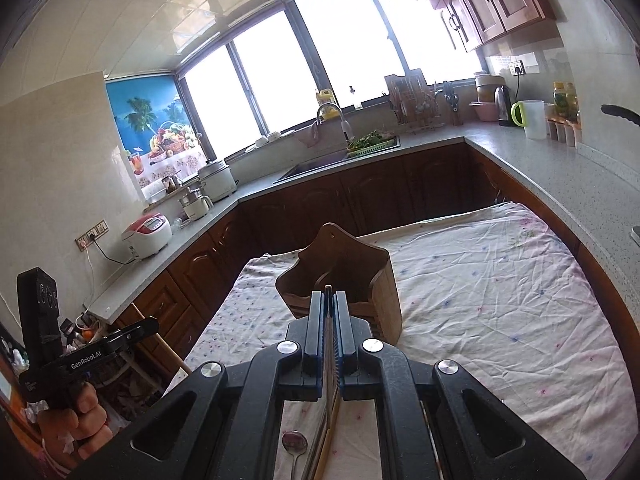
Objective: Organize utensils
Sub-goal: 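Lift both held chopsticks and carry them over the wooden utensil holder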
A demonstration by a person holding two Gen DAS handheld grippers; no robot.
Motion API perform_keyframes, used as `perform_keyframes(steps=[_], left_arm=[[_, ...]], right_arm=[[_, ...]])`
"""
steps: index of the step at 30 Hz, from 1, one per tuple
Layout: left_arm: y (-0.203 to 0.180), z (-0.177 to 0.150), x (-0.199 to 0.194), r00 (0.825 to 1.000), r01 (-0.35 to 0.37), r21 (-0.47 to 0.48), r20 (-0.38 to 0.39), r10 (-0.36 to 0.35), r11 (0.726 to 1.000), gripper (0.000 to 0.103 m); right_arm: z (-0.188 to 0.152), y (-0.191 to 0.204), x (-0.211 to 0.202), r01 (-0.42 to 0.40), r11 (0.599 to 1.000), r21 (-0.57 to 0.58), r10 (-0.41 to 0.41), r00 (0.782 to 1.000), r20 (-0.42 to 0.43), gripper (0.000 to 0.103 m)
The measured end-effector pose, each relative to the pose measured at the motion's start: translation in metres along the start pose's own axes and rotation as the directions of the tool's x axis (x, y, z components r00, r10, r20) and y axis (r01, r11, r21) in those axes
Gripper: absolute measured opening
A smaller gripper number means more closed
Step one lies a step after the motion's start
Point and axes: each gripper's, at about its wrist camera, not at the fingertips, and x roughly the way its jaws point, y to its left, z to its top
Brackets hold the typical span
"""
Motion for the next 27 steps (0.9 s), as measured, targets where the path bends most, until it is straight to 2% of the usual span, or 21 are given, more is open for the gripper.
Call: perform_keyframes(steps=[9, 17, 23, 27], left_arm=[[-0.008, 0.039, 0.0, 0.996, 0.009, 0.014, 0.087, -0.01, 1.0, 0.005], [-0.016, 0.091, 0.008, 0.983, 0.031, 0.016, 0.181, -0.034, 0.999, 0.005], [-0.019, 0.124, 0.033, 0.968, 0.048, -0.003, 0.246, -0.046, 0.999, 0.005], [-0.018, 0.132, 0.063, 0.964, 0.041, -0.029, 0.264, -0.032, 0.999, 0.005]], right_arm=[[0.027, -0.005, -0.004, 0.002, 1.0, -0.004, -0.001, 0.998, 0.069, 0.004], [0.071, -0.01, -0.003, 0.011, 1.0, 0.009, -0.012, 0.984, 0.177, 0.004], [0.101, -0.013, 0.015, 0.027, 1.0, -0.003, -0.026, 0.974, 0.225, 0.004], [0.104, -0.018, 0.042, 0.049, 0.999, -0.007, -0.047, 0.977, 0.208, 0.004]])
